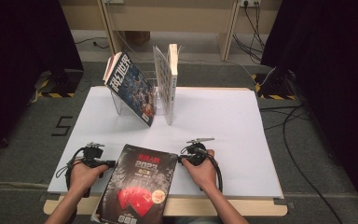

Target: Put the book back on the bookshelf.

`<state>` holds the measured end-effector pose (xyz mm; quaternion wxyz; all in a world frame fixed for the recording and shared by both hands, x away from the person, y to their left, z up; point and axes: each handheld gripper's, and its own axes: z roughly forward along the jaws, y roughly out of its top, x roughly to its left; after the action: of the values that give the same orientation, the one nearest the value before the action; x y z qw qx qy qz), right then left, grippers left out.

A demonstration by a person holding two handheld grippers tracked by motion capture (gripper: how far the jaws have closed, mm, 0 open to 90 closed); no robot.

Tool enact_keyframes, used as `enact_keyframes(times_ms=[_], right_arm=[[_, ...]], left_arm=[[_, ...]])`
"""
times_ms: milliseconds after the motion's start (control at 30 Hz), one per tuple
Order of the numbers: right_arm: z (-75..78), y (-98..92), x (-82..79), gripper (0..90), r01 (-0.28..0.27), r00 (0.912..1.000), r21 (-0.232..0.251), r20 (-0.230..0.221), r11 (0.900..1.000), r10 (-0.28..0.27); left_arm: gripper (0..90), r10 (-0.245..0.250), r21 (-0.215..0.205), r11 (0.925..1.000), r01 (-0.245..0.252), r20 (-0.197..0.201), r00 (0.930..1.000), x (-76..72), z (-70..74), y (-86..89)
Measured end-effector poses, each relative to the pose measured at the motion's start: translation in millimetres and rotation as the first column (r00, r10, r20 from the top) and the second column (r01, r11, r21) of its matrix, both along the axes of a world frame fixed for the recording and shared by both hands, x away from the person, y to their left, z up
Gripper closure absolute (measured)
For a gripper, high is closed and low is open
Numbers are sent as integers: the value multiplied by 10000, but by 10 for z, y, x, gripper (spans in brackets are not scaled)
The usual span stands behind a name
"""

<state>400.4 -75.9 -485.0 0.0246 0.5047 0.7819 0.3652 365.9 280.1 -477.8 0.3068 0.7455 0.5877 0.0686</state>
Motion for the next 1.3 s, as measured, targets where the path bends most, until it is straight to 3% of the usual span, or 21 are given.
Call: enact_keyframes(times_ms=[100, 367, 633, 733, 867, 933, 1200, 1300], right_arm=[[4, 15, 10, 809, -32, 10000, -68, 20, 10000, 32], [-6, 19, 38, 828, 214, 9998, 51, 54, 9998, -214], [4, 37, 110, 831, 405, 9991, -15, 88, 9992, -405], [6, 58, 142, 801, 440, 9990, 250, 4, 9987, -441], [14, 103, 133, 783, 436, 9989, -171, 204, 9989, -433], [16, 84, 141, 755, 462, 9989, 90, 58, 9989, -462], [15, 80, 180, 670, 491, 9988, 255, -102, 9985, -488], [15, 89, 194, 654, 583, 9982, 353, -174, 9977, -577]], left_arm=[[894, -10, 267, 9996, 8, 73, 10000, -7, 10, -43], [894, 135, 245, 9996, -138, 100, 9999, -23, 9, -63], [894, 432, -144, 9990, -429, 224, 9988, -54, -18, -40], [891, 436, -132, 9990, -432, 320, 9985, -63, -21, -36], [814, 650, -505, 9967, -633, 327, 9973, -63, -21, 49], [788, 874, -589, 9947, -845, 488, 9950, -66, -6, 93], [626, 1323, -1060, 9868, -1223, 940, 9867, -96, 137, 188], [572, 1296, -1050, 9875, -1175, 1178, 9845, -88, 192, 161]])
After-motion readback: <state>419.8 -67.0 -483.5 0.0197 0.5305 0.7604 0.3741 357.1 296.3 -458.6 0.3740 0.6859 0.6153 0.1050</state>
